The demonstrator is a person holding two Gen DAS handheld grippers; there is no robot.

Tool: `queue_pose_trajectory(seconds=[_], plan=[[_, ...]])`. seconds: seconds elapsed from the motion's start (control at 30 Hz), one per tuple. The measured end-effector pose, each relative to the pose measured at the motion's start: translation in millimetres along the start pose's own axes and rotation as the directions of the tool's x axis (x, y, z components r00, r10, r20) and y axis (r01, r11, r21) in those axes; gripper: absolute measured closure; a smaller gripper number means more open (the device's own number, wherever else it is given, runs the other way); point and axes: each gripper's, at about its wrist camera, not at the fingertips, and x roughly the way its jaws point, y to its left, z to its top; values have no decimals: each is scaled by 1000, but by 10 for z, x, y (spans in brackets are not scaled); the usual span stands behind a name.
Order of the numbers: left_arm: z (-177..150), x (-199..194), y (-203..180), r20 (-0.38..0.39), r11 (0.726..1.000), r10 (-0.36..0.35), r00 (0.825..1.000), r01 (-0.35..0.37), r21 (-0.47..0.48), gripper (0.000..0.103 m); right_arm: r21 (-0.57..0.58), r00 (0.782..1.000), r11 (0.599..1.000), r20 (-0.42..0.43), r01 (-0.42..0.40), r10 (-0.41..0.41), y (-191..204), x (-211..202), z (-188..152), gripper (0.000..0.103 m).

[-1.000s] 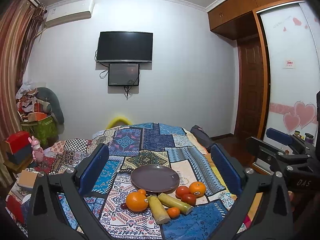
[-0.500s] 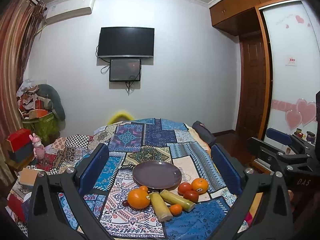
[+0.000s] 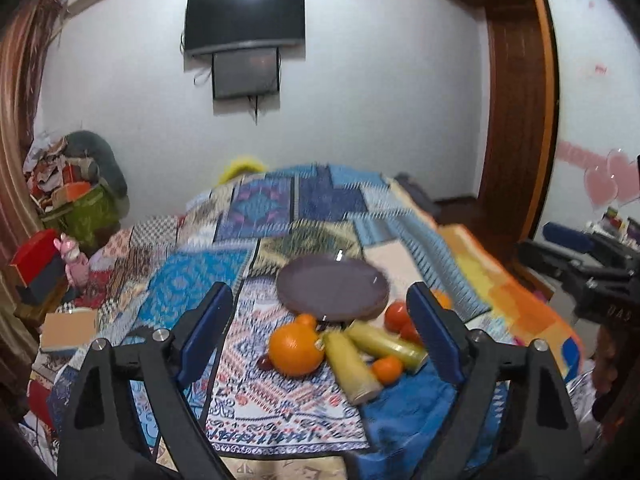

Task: Organize fruits
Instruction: 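Grasp a large orange with the left tool while the right tool grasps another orange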

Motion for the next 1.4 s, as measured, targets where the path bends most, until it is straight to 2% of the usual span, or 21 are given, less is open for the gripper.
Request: queue_pose_trajectory(seconds=[0.17,0.33,0.63,1.07,1.13,1.2,1.3,1.4], plan=[[-135,370,154,-104,999,-10,995,6,-39,14,19,995,1000,-100,7,-5,-119,202,-143,31],[-274,739,255,-182,998,-10,983,-1,-58,14,58,979,998,-204,18,-6,-283,443,-265,32],[-468,1286,364,-310,996,-43,950,16,-88,14,120,941,993,-339,21,21,-514,924,-427,35],[-593,1722,453,-377,993,-62,924,21,-112,14,166,896,986,-439,4,70,-624,1463,-550,35],[-613,1771,462,-390,993,-68,918,23,-119,17,157,890,988,-451,3,69,-614,1511,-576,35],[-625,1800,462,-396,992,-76,915,29,-122,26,160,889,987,-454,7,67,-630,1542,-591,35],[-624,1812,460,-388,990,-98,917,52,-128,35,168,882,986,-465,10,70,-651,1598,-602,35],[-629,1803,420,-381,993,-90,920,53,-106,35,168,877,986,-475,19,64,-671,1643,-632,35]])
